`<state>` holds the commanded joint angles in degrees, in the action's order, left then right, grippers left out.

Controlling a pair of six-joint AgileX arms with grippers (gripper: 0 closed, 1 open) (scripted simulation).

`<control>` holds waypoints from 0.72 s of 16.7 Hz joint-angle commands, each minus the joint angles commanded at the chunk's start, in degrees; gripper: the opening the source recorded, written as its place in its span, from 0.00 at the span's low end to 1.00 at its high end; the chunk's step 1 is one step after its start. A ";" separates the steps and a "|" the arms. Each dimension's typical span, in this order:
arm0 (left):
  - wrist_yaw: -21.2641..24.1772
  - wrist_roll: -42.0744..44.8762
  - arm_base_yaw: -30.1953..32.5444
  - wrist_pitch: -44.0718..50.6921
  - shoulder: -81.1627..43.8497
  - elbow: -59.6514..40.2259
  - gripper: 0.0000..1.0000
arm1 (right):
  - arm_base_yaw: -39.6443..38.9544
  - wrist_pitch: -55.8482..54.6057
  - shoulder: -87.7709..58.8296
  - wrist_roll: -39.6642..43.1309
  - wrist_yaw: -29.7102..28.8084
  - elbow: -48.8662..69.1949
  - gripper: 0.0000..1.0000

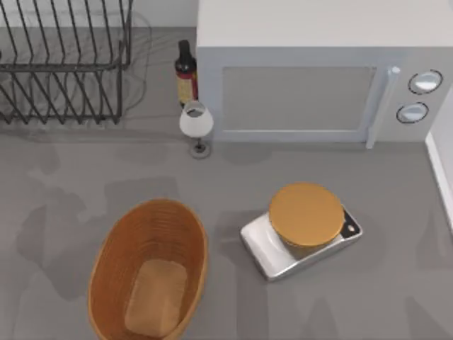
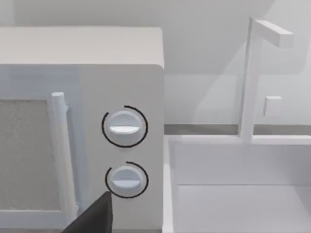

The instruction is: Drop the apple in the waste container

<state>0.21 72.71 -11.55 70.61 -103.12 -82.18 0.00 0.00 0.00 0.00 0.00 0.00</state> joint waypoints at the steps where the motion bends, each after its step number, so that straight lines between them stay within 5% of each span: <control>1: -0.01 -0.10 0.04 2.45 0.84 -1.90 0.00 | 0.00 0.00 0.00 0.00 0.00 0.00 1.00; 12: 0.16 -3.96 1.72 6.19 2.67 -4.94 0.00 | 0.00 0.00 0.00 0.00 0.00 0.00 1.00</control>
<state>0.37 68.74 -9.83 76.81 -100.45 -87.12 0.00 0.00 0.00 0.00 0.00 0.00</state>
